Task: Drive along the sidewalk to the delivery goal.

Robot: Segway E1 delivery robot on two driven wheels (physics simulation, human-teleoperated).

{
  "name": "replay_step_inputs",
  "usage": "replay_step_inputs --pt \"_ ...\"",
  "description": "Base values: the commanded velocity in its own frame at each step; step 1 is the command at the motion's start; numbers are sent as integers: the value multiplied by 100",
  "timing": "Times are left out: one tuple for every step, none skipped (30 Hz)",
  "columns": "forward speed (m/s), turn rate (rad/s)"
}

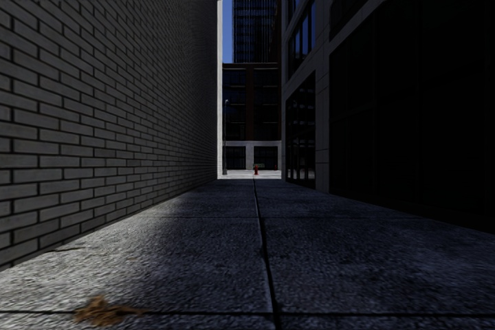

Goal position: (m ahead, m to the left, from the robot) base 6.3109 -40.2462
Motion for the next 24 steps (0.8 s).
replay_step_inputs --pt "200 0" --pt "200 0" --pt "200 0" --pt "200 0" --pt "200 0" --pt "200 0" --pt "200 0" --pt "200 0" --pt "200 0" --pt "200 0" --pt "200 0" --pt "200 0" --pt "200 0" --pt "200 0" --pt "200 0" --pt "200 0" --pt "200 0" --pt "200 0" --pt "200 0" --pt "200 0" --pt "200 0" --pt "200 0" --pt "200 0" --pt "200 0"
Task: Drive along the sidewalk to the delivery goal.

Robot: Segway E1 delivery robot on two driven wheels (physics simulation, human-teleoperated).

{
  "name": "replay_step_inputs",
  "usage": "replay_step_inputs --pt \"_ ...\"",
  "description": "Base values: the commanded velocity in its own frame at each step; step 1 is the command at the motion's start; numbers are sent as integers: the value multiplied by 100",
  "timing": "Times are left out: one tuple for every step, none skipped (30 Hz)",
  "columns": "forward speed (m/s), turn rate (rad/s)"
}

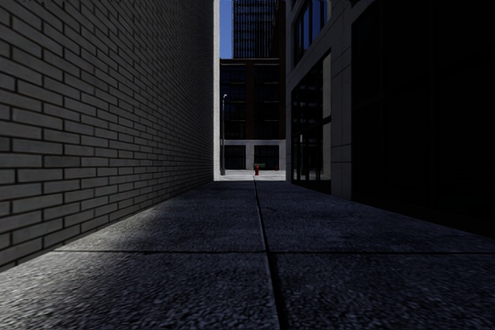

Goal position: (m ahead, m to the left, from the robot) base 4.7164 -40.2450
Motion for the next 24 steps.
replay_step_inputs --pt "200 0" --pt "200 0" --pt "200 0" --pt "200 0" --pt "200 0" --pt "200 0" --pt "200 0" --pt "200 0" --pt "200 0" --pt "200 0" --pt "200 0" --pt "200 0" --pt "200 0" --pt "200 0" --pt "200 0" --pt "200 0" --pt "200 0" --pt "200 0" --pt "200 0" --pt "200 0" --pt "200 0" --pt "200 0" --pt "200 0" --pt "200 0"
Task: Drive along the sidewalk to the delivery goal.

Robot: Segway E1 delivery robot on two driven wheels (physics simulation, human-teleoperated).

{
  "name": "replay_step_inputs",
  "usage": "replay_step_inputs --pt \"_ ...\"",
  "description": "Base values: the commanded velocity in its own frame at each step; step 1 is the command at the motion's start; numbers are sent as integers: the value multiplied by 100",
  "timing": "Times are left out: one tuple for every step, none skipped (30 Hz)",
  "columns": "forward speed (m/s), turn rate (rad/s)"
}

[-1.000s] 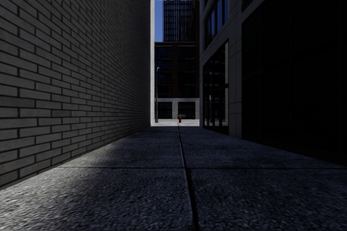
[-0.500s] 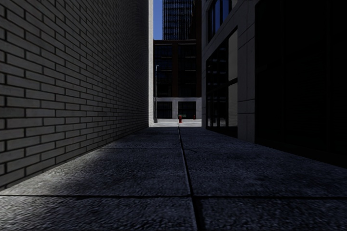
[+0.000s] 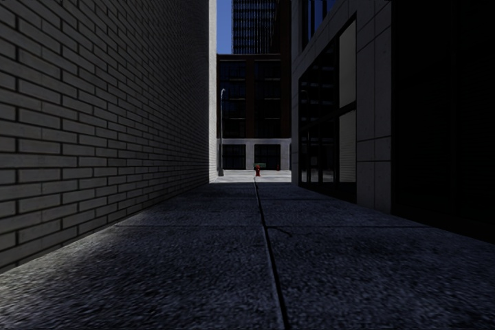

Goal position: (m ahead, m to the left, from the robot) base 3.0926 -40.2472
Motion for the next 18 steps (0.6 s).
replay_step_inputs --pt "200 0" --pt "200 0" --pt "200 0" --pt "200 0" --pt "200 0" --pt "200 0" --pt "200 0" --pt "200 0" --pt "200 0" --pt "200 0" --pt "200 0" --pt "200 0" --pt "200 0" --pt "200 0" --pt "200 0" --pt "200 0" --pt "200 0" --pt "200 0"
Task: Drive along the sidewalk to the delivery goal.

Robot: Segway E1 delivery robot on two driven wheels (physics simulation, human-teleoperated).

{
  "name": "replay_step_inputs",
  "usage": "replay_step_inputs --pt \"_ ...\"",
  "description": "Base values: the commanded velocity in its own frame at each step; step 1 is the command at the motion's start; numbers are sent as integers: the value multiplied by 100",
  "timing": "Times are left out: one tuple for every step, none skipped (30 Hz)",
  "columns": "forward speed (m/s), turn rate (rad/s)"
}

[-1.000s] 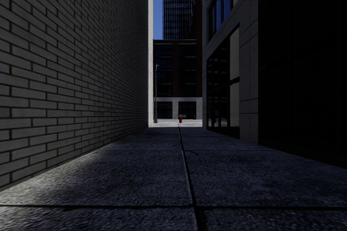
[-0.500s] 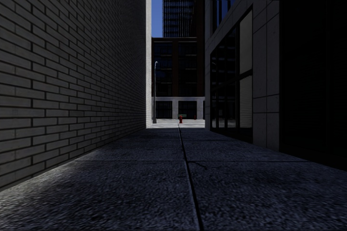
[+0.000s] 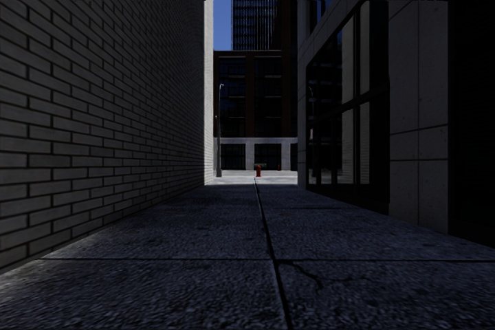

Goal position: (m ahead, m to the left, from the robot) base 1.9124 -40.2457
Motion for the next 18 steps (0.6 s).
replay_step_inputs --pt "200 0" --pt "200 0" --pt "200 0" --pt "200 0" --pt "200 0" --pt "200 0" --pt "200 0" --pt "200 0" --pt "200 0" --pt "200 0" --pt "200 0" --pt "200 0" --pt "200 0" --pt "200 0" --pt "200 0" --pt "200 0" --pt "200 0" --pt "200 0"
